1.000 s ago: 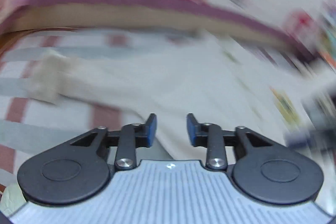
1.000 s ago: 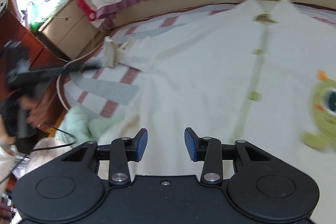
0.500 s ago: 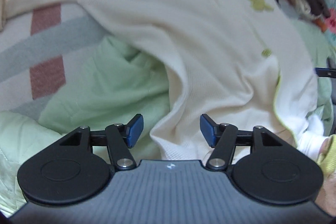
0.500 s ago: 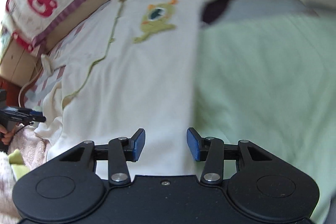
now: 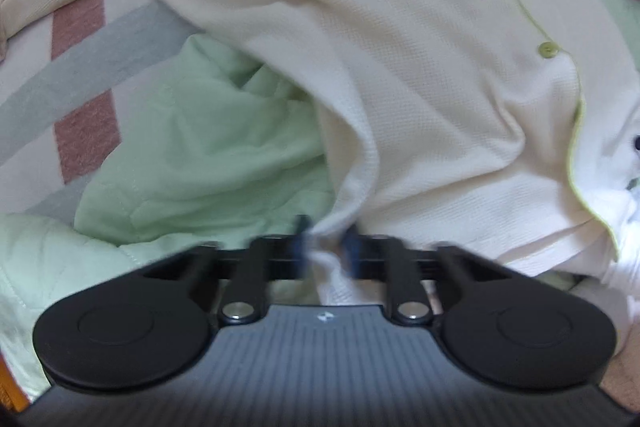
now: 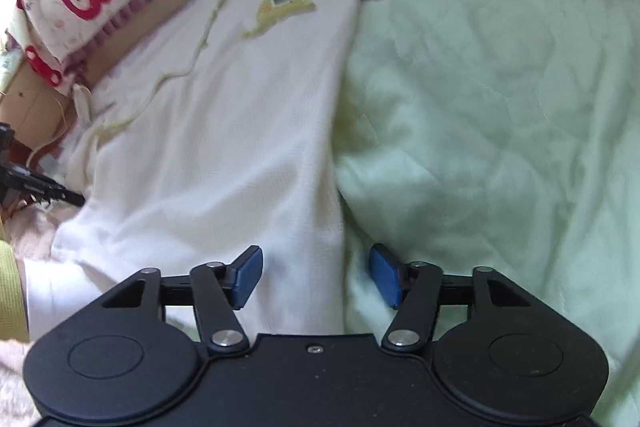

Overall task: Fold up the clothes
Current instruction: 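Grasp the shirt hem with the left gripper while the right gripper grasps it too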

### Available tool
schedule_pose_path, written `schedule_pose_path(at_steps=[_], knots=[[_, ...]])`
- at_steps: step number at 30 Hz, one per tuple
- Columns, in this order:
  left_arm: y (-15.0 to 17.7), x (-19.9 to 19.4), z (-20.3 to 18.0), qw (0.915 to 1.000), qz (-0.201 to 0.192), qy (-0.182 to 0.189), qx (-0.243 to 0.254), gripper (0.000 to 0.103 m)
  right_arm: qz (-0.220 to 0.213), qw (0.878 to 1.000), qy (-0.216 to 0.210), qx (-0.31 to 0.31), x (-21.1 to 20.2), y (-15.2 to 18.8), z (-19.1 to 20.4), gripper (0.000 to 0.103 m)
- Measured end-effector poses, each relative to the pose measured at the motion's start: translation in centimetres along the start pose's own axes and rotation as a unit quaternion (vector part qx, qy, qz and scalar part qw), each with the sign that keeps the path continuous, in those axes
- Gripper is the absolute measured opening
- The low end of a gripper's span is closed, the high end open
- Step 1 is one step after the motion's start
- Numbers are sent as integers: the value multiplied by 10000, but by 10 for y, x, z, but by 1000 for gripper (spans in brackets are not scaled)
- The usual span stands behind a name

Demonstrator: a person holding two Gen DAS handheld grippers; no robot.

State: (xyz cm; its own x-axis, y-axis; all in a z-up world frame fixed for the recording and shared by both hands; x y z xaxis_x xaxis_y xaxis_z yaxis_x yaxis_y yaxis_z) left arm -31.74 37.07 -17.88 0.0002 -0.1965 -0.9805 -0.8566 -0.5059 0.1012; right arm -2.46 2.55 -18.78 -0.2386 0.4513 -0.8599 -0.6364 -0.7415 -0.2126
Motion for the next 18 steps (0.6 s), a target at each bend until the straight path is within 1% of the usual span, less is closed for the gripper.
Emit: schedule_pose_path(at_steps=[1, 2, 4, 5, 7, 8, 10, 11, 13, 14, 16, 18], knots=[[4, -7, -1, 9999, -105, 38, 18, 4, -17, 9998, 29, -183, 2, -1, 4, 47], [8, -18, -1, 9996, -259, 109, -29, 4, -46, 9989, 87, -453, 1, -2, 10, 19], [18, -46, 0, 9974, -631, 290, -205, 4, -175, 9962, 87, -845, -10, -4, 20, 12], [24, -61, 3, 9951, -808, 440, -357, 4, -282, 9963, -87, -811, -21, -6, 21, 5], [37, -87, 13, 9890, -1034, 751, -741, 3, -553, 9947, -601, -625, -51, -12, 21, 5], [43, -92, 15, 9870, -1037, 859, -872, 3, -642, 9937, -714, -581, -63, -14, 20, 5], [51, -91, 11, 9848, -910, 1029, -1059, 3, -820, 9910, -939, -493, -87, -18, 18, 5], [54, -82, 9, 9852, -746, 1055, -1128, 3, -840, 9906, -979, -448, -92, -20, 17, 5], [58, -58, 9, 9871, -365, 986, -1205, 3, -629, 9943, -789, -357, -81, -20, 11, 5], [58, -49, 7, 9891, -276, 868, -1155, 3, -524, 9957, -693, -311, -75, -20, 8, 5], [55, -42, 3, 9924, -229, 658, -1016, 3, -254, 9985, -450, -153, -58, -17, 0, 5], [54, -42, -2, 9931, -211, 681, -935, 5, -89, 9987, -490, 58, -43, -11, -7, 8]])
Point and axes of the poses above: each gripper's, at about its wrist camera, not at the fingertips, and x roughly the way its jaws point, z to its left, y to its underside, the point moved 6 cm from there along x, roughly the way its jaws point, and after that the axes turned 14 degrees about z, right-handed, at the moved point
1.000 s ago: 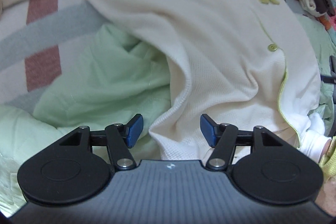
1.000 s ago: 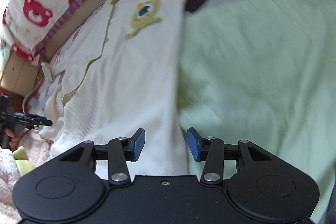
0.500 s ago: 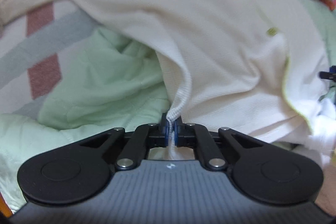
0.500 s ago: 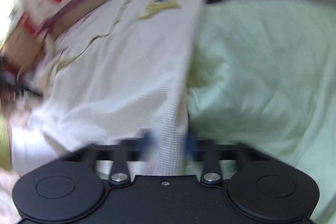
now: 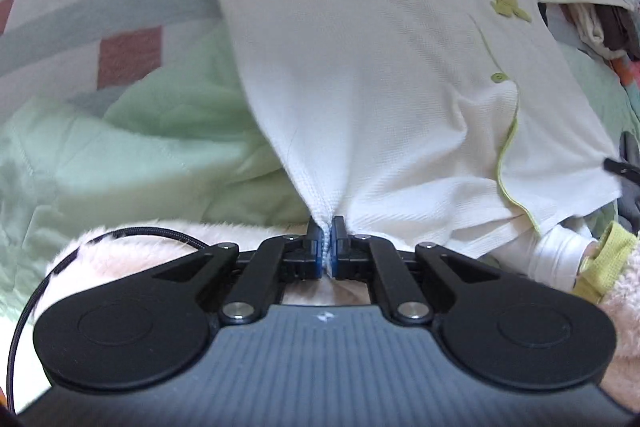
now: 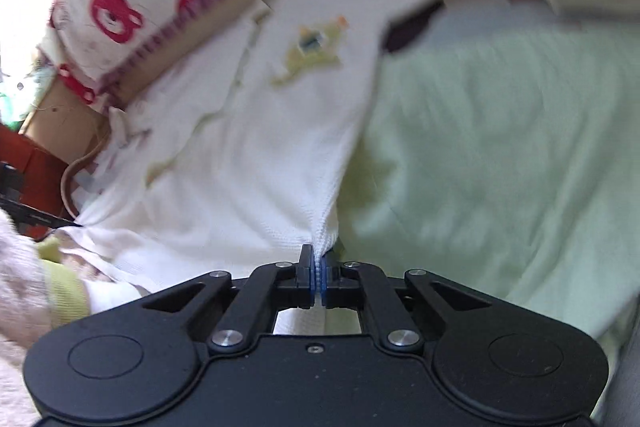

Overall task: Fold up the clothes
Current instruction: 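Grasp the shirt hem with the left gripper while the right gripper grasps it too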

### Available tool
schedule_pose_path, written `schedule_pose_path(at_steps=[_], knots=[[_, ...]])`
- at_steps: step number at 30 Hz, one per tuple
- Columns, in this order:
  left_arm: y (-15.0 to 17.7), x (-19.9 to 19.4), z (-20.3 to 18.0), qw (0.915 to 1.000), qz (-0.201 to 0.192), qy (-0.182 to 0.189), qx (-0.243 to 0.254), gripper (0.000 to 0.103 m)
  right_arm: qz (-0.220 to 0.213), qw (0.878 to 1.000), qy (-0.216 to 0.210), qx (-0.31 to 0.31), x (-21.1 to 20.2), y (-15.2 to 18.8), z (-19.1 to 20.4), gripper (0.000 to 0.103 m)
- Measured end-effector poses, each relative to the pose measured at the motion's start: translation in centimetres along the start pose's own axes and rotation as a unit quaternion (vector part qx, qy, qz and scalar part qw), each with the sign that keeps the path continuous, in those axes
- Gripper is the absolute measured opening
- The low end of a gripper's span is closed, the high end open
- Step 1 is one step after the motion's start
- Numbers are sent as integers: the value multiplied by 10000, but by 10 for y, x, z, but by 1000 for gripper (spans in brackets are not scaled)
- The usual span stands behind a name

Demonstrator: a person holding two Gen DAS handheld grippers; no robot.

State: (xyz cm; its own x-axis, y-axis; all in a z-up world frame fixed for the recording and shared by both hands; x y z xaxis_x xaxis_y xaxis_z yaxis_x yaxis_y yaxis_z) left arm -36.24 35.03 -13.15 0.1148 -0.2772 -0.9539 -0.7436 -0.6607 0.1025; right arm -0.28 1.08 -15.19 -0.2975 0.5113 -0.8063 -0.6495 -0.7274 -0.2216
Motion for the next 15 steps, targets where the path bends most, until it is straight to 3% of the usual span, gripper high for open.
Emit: schedule_pose_path(at_steps=[3, 4, 6, 8, 9, 10, 11, 12, 13, 15], knots=[[0, 2, -8, 9999, 90, -4, 126, 9, -11, 9986, -315, 420, 14, 10, -9, 15], [1, 3, -11, 9998, 105, -15, 174, 15, -29, 9975, -406, 579, 17, 14, -12, 18], [1, 4, -16, 9996, 131, 41, 243, 29, -122, 9948, -490, 881, 23, 19, -19, 54], [-1, 7, -22, 9992, 160, 236, 282, 53, -227, 9920, -529, 1127, 31, 22, -25, 56], [-1, 9, -25, 9990, 166, 223, 339, 56, -221, 9919, -513, 1142, 35, 23, -25, 56], [-1, 11, -28, 9989, 167, 133, 423, 56, -221, 9933, -453, 1036, 38, 23, -23, 52], [0, 13, -30, 9986, 167, 44, 507, 43, -218, 9956, -386, 830, 39, 22, -19, 24], [1, 13, -33, 9975, 174, -121, 675, 21, -244, 9976, -371, 529, 34, 19, -12, 7], [3, 9, -34, 9960, 158, -245, 842, 4, -335, 9976, -472, 393, 22, 15, -7, 7], [6, -17, -30, 9972, -176, -46, 731, 4, -564, 9955, -743, 195, -6, 6, 3, 5]])
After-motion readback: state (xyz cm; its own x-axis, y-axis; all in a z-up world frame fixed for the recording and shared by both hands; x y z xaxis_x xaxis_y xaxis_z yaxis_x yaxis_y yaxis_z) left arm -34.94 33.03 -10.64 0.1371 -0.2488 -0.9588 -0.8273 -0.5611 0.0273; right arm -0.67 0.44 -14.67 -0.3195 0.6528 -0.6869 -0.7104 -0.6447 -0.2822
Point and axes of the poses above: each gripper's, at about its wrist camera, not at the fingertips, and x roughly the way its jaws point, z to its left, y to its underside, the point moved 6 cm from there along x, roughly the way its jaws point, and after that the axes turned 14 degrees about z, right-handed, at the moved point
